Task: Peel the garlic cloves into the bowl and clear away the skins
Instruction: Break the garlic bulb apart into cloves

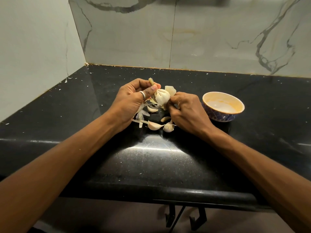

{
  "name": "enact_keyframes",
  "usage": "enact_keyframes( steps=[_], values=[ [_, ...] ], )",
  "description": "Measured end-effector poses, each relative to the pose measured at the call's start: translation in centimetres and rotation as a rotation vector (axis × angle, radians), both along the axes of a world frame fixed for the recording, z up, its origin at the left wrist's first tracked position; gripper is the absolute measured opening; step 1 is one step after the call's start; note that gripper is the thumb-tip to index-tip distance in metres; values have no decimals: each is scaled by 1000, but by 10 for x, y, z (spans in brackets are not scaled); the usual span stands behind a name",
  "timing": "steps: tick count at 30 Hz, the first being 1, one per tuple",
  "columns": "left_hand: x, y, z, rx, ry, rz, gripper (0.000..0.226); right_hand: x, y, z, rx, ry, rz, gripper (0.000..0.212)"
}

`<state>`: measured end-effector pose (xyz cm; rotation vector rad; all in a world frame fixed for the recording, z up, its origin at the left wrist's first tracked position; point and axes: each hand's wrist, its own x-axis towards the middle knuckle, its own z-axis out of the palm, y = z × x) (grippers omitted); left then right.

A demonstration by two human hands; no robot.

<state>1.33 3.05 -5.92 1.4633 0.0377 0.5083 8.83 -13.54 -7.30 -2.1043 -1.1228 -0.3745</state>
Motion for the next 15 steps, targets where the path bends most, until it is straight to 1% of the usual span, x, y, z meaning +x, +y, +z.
enact_keyframes(
  steps=[4, 7, 10, 13, 15],
  values=[
    [1, 1, -1, -9, -5, 1, 5, -2, 0, 1, 2, 14, 3, 28],
    [2, 3, 0, -88, -23, 42, 8, -3, 0, 3, 54, 36, -35, 38],
    [2, 4, 0, -105, -15, 57, 7, -3, 1, 1, 22, 0, -21, 40],
    [2, 0, 1, -71, -8, 74, 5, 0, 3, -2, 8, -40, -4, 32],
    [2, 1, 1, -68, -4, 86, 6, 1, 3, -2, 8, -54, -39, 25]
  ],
)
